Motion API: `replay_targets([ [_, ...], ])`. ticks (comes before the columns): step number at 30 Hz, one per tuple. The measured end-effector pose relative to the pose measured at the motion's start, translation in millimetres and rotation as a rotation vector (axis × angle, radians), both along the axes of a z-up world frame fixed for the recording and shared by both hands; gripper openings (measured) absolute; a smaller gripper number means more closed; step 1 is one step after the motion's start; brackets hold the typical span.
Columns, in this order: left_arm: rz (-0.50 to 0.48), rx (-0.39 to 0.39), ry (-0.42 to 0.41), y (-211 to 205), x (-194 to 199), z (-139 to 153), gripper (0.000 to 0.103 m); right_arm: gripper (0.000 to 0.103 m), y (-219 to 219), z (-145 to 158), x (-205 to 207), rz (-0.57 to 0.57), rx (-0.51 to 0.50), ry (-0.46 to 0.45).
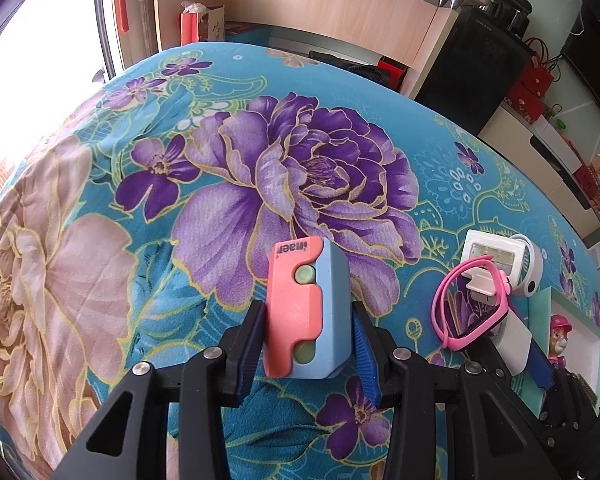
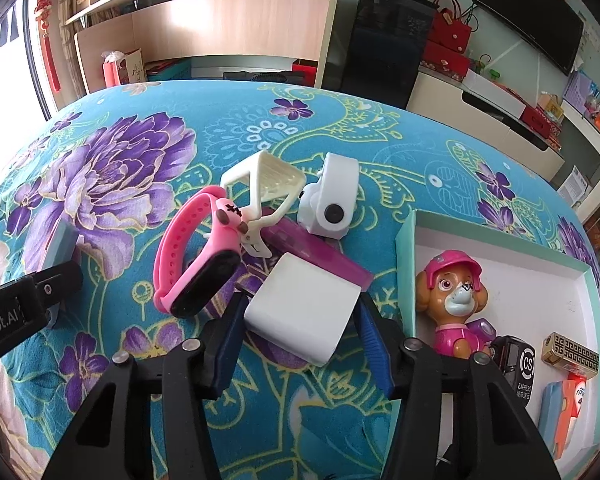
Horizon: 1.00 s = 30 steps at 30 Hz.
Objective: Organize rigid objects
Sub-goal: 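Grasp the white cube charger with the right tool while the left tool holds the pink-and-blue toy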
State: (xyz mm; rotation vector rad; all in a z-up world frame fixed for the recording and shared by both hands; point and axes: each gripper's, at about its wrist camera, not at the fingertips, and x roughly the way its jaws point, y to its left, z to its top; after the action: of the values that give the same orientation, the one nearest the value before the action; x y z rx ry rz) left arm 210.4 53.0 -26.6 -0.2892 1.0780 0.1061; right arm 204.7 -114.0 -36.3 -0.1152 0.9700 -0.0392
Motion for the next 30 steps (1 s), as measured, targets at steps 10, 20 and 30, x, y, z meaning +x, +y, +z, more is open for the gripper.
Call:
replay_targets([
  [10,-0.024,0.011,-0.065,-6.8,-6.0,23.1,0.045,0.055,-10.8,25.4,-9.9,-0.02,0.052,-0.056],
  [20,-0.047,0.027,-0.082,-13.7,-6.9,28.2,0.036,0.055,-21.3,45.2,-20.1,-0.031,0.075,-0.095],
  [30,-0.015,0.006,-0.042,-0.1,-1.7,11.4,0.04,0.055,-24.1,42.7,-21.1,-0.034,0.078,-0.08],
])
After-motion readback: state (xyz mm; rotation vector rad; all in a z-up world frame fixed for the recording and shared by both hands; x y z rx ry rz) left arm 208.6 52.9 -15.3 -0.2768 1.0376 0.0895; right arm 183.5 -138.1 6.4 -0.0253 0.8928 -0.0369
